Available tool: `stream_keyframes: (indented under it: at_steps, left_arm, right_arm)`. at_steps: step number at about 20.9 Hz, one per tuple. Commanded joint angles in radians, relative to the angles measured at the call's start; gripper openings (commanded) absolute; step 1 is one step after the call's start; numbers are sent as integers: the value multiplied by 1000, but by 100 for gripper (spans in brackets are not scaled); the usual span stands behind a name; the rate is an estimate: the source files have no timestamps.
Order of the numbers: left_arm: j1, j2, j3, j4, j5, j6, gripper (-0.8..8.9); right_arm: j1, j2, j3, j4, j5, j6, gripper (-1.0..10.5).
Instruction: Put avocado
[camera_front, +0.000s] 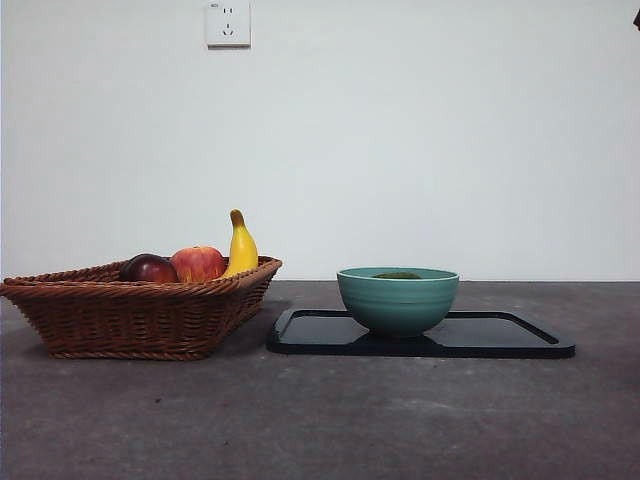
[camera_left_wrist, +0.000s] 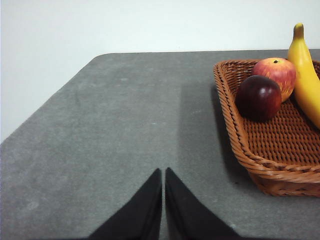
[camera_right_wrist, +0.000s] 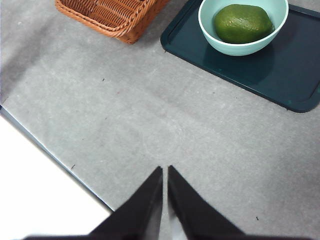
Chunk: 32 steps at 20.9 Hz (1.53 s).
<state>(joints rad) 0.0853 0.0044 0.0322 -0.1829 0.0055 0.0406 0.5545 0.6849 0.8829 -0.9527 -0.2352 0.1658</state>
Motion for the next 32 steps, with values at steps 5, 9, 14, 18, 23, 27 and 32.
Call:
stream_keyframes:
  at_steps: [5, 9, 14, 18, 23, 27, 32]
  left_arm:
    - [3, -1, -21, -6, 1, -28, 9]
    - [3, -1, -21, -6, 1, -28, 9]
    - [3, -1, -21, -6, 1, -28, 9]
    - [3, -1, -21, -6, 1, -28, 10]
    - [3, -1, -21, -6, 1, -28, 9]
    - [3, -1, -21, -6, 1, -28, 9]
    - [3, -1, -21, -6, 1, -28, 9]
  right_arm:
    - [6, 5, 7, 10, 0, 10, 7]
    - [6, 5, 7, 10, 0, 10, 7]
    - [6, 5, 7, 10, 0, 10, 7]
    - [-38, -29, 7, 43, 7, -35, 7]
    - [-322, -204, -111, 359, 7, -111, 7]
    - [-524, -374, -365, 647, 8, -140, 7]
    - [-586, -512, -591, 825, 64, -134, 7]
